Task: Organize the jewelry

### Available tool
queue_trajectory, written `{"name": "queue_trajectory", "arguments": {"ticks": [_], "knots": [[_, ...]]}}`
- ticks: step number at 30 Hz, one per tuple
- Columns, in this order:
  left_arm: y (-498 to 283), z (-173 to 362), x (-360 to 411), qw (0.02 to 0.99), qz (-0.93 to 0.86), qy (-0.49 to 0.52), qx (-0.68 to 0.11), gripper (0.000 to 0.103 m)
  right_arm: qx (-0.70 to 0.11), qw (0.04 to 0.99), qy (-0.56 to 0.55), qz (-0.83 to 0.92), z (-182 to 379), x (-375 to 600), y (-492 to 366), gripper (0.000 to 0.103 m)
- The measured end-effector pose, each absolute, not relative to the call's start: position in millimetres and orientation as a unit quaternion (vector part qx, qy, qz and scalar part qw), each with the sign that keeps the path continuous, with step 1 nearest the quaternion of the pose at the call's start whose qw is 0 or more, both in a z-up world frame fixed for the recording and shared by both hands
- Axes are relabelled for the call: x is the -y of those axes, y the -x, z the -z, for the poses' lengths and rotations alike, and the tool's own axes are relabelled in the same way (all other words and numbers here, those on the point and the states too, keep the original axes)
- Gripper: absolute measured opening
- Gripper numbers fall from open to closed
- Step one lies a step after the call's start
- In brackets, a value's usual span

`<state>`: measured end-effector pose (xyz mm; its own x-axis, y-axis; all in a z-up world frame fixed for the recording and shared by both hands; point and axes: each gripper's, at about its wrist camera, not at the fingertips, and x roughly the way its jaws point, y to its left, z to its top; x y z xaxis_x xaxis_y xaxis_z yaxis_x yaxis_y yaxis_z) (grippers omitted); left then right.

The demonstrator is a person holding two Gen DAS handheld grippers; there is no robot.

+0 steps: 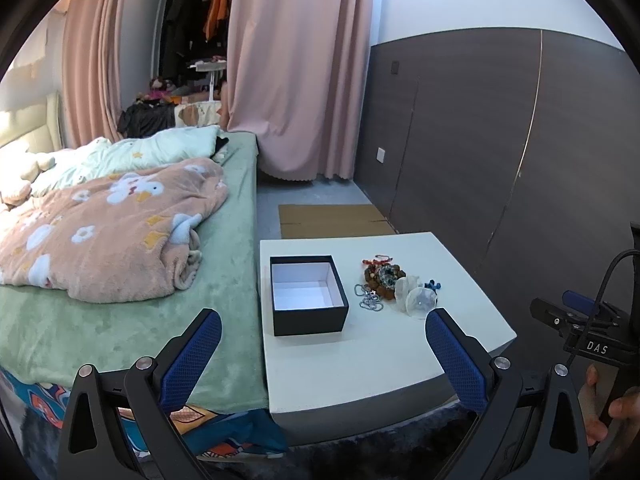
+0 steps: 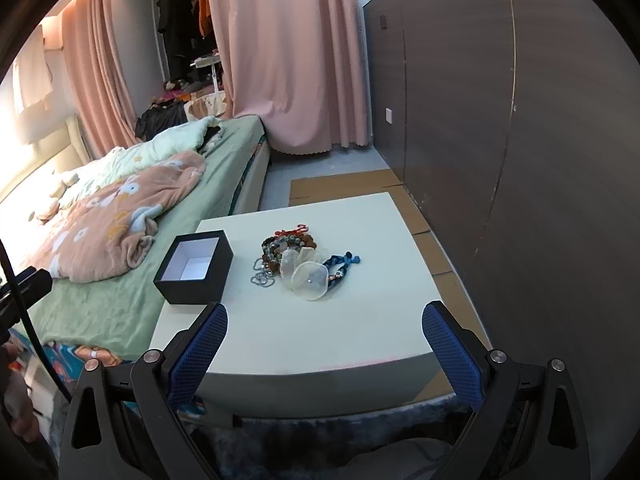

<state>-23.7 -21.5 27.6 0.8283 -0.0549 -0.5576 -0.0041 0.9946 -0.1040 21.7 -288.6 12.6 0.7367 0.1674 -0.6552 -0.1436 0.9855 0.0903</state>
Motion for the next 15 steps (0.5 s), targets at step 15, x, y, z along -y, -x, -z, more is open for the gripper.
{"name": "queue_trajectory", "arguments": {"ticks": [15], "knots": [[-22,-3,28,0.946,0.050,0.062,-0.315,0.099,-0.373,0.923,-0.031,-0.087,7,297,-48,0.098]]}}
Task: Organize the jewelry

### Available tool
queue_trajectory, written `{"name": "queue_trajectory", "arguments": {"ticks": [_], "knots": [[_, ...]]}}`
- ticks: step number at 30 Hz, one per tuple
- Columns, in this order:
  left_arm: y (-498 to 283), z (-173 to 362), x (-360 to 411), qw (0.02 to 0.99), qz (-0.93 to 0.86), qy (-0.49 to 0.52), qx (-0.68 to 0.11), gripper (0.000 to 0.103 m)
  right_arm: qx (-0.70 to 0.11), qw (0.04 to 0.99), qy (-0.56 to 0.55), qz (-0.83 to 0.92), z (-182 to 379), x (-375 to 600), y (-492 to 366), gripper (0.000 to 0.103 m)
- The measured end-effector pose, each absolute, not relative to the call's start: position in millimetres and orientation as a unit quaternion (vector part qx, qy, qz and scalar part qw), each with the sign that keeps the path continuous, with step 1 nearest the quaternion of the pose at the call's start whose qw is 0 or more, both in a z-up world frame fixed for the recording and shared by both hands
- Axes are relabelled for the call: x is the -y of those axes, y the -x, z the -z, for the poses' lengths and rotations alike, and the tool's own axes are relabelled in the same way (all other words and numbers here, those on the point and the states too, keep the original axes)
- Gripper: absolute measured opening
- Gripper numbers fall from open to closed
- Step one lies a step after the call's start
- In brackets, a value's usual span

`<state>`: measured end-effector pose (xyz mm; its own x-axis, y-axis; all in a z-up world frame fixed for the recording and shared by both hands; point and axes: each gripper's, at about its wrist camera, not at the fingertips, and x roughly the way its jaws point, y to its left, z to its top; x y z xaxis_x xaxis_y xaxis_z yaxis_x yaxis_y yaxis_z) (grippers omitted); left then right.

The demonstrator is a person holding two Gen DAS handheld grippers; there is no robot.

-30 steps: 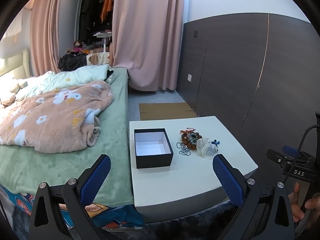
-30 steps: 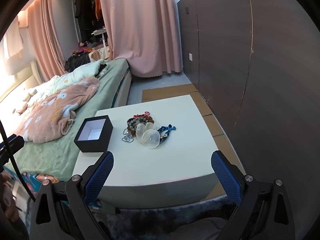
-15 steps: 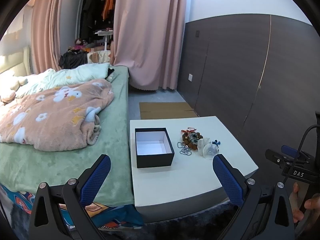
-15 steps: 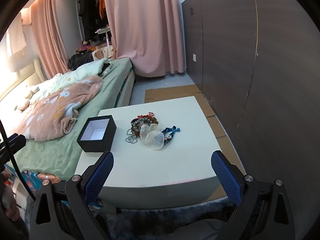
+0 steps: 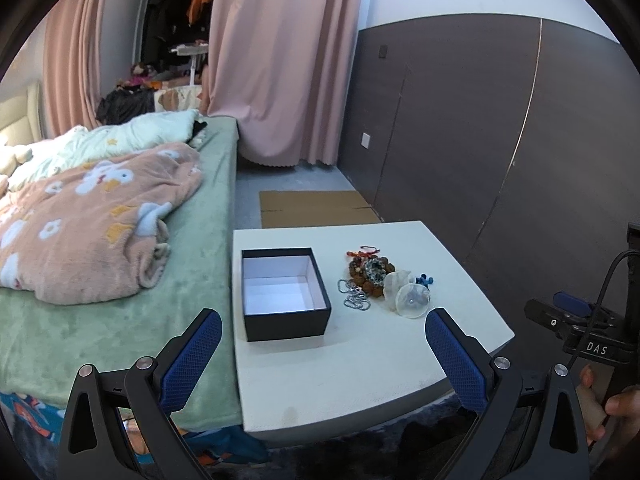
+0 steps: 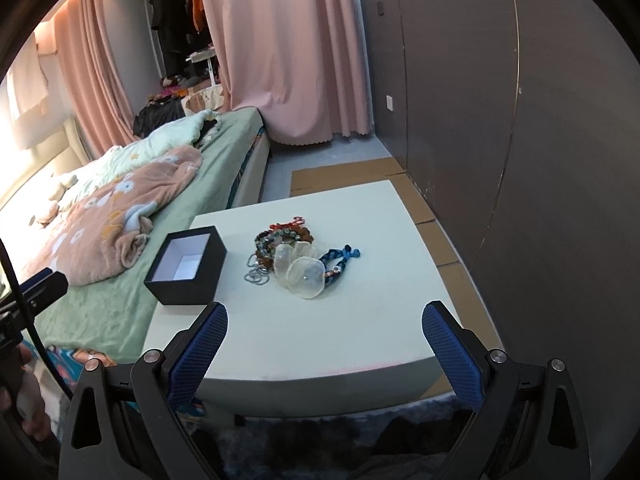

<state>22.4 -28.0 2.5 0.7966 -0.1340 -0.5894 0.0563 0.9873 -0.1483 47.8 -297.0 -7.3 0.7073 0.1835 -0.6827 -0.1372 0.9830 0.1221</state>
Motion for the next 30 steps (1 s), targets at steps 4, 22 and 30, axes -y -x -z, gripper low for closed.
{"name": "queue_trajectory", "arguments": {"ticks": [4,22,30], "knots": [[-39,5,37,0.941,0.069,0.058,-0.325,0.090,-0.378,0.920,-0.052,-0.091,15,305,-63,0.097],[-117,57,91,0.905,0.143,0.054,-0.397,0.069,-0.434,0.873,-0.182,-0.131,89,332,-134,0.080],[-156,88,113,0.885,0.163,0.059,-0.431,0.064,-0.445,0.852,-0.246,-0.122,107,348,-152,0.080]]}}
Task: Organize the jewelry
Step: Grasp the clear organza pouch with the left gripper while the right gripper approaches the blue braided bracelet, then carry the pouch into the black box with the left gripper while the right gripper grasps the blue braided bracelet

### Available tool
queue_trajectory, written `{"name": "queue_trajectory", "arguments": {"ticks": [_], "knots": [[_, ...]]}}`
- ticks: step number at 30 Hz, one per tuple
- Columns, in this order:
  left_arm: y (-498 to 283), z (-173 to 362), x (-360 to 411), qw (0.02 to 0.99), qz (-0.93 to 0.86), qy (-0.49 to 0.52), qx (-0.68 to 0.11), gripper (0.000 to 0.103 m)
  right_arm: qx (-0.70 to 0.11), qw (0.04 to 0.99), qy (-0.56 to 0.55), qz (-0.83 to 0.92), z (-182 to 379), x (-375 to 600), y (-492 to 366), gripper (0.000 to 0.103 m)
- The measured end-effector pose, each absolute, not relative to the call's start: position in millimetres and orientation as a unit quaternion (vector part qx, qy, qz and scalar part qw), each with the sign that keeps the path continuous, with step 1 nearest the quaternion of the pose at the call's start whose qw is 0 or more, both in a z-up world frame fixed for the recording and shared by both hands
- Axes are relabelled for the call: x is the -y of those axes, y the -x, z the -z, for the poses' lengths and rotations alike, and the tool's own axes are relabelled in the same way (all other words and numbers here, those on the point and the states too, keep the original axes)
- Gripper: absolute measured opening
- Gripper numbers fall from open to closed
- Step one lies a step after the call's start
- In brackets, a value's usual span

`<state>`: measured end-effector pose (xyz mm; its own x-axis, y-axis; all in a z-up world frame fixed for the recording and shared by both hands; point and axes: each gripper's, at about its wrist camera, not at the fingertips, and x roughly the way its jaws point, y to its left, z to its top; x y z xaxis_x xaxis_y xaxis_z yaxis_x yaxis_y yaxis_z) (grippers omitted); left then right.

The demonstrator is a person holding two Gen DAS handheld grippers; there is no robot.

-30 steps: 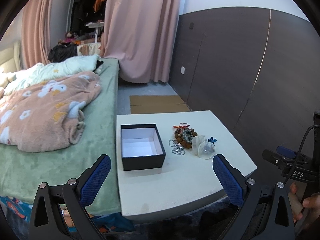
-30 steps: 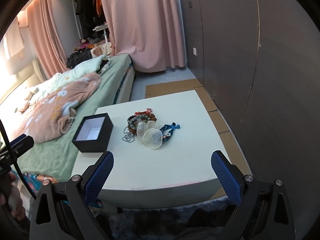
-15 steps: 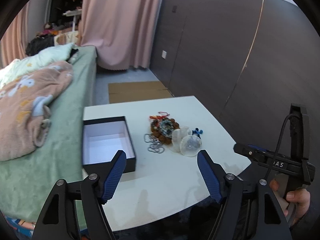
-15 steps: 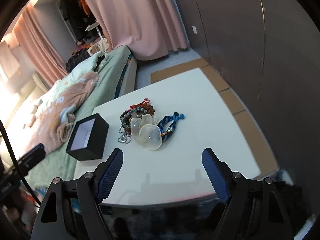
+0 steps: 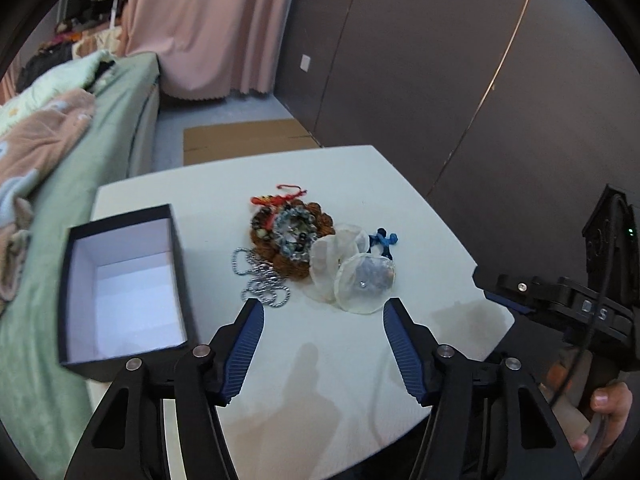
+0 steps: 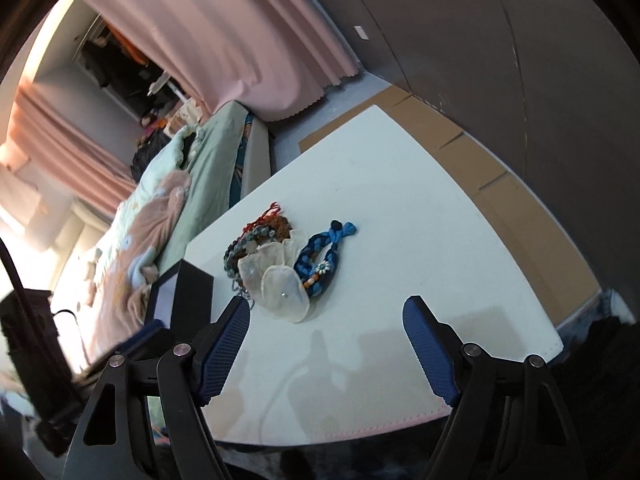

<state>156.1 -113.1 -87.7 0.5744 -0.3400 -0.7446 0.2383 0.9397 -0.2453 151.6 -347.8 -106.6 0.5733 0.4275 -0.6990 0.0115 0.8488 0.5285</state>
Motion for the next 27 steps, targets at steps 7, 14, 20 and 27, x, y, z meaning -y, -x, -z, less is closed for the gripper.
{"name": "queue_trajectory", "arguments": {"ticks": [7,14,20,27], "knots": [[-186,112,126,0.873,0.173,0.069,-0.451,0.059,-0.463,0.835,-0.270,-0.128,119,353,-162,0.080],[-203,134,134,0.858,0.177,0.085,-0.474,0.058,-0.474,0.825,-0.282,-0.127,127,356,-170,0.080],[-215,148,137,0.847,0.175,0.100,-0.491,0.016,-0.489,0.813,-0.293,-0.117,138,355,-183,0.080],[-202,127,128,0.859,0.191,0.119,-0.460,0.001,-0.498,0.806,-0.295,-0.126,144,347,-202,0.073]]}}
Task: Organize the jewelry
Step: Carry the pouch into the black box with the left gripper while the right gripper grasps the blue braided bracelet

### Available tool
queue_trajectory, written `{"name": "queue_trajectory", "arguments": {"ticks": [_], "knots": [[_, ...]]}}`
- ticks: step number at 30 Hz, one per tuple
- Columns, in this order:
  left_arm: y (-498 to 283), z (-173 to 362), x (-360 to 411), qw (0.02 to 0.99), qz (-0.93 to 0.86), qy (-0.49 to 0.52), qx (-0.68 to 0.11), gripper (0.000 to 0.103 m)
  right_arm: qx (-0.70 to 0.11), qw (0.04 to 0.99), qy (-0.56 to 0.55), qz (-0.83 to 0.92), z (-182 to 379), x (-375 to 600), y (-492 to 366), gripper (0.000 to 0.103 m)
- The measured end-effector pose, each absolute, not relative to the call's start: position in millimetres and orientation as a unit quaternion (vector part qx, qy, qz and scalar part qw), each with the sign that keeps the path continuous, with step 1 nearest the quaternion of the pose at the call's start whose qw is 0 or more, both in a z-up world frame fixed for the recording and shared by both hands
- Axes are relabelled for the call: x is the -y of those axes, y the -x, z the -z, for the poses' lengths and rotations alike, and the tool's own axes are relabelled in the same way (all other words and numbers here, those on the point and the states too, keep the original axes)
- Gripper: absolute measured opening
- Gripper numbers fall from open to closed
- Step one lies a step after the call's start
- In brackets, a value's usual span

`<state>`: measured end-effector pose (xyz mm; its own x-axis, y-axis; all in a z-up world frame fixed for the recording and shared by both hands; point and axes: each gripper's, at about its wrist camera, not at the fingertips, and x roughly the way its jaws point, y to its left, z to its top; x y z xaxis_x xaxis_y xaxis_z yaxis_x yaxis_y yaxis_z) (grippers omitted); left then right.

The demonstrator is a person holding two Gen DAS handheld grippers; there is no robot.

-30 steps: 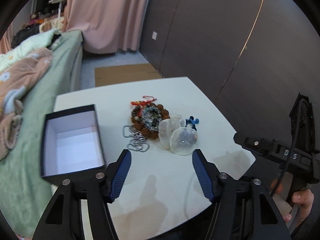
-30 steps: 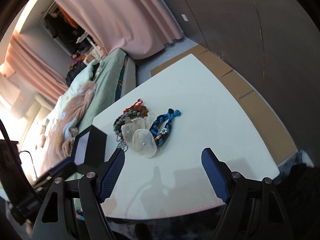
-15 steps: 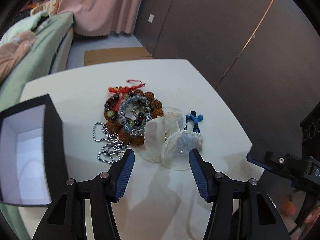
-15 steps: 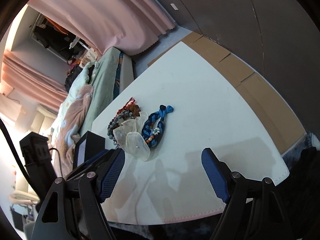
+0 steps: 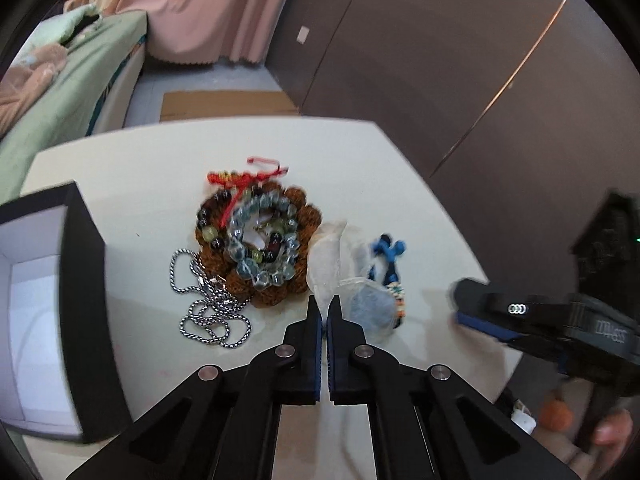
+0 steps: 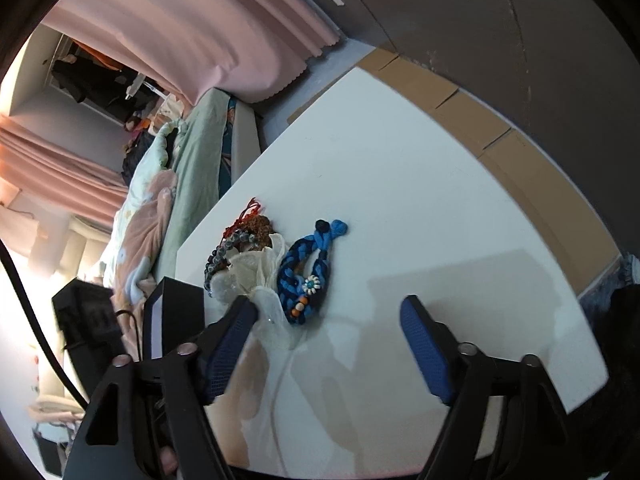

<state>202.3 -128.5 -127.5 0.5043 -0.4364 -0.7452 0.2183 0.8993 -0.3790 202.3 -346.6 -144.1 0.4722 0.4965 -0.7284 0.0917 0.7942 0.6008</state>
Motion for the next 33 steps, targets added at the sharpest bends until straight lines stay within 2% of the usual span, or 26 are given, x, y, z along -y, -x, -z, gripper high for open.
{"name": "queue_trajectory", "arguments": {"ticks": [6,11,15,18,19,21,22,33], "knots": [[-189,96,114,0.869,0.194,0.140,-0.433,0.001,-0.511,0.799,-0.287,-0.134,150,332,-212,0.067],[-178,67,97,0.883,0.188,0.142,-0.406,0.001,-0.524,0.801,-0.258,-0.131,153,316,-220,0.052],[-170,50,82,0.891,0.181,0.143,-0.391,0.001,-0.530,0.807,-0.227,-0.123,154,304,-228,0.051],[-163,38,70,0.897,0.173,0.144,-0.381,0.001,-0.533,0.818,-0.187,-0.108,153,294,-232,0.037],[-160,35,65,0.899,0.168,0.144,-0.378,0.001,-0.537,0.817,-0.180,-0.110,154,291,-234,0.024],[-158,30,56,0.903,0.160,0.145,-0.373,0.001,-0.536,0.816,-0.181,-0.118,154,289,-233,0.021],[-154,27,50,0.905,0.155,0.146,-0.369,0.001,-0.532,0.820,-0.176,-0.119,152,289,-231,0.014],[-137,8,-10,0.921,0.083,0.165,-0.344,0.001,-0.434,0.841,-0.246,-0.208,106,296,-203,0.014]]}}
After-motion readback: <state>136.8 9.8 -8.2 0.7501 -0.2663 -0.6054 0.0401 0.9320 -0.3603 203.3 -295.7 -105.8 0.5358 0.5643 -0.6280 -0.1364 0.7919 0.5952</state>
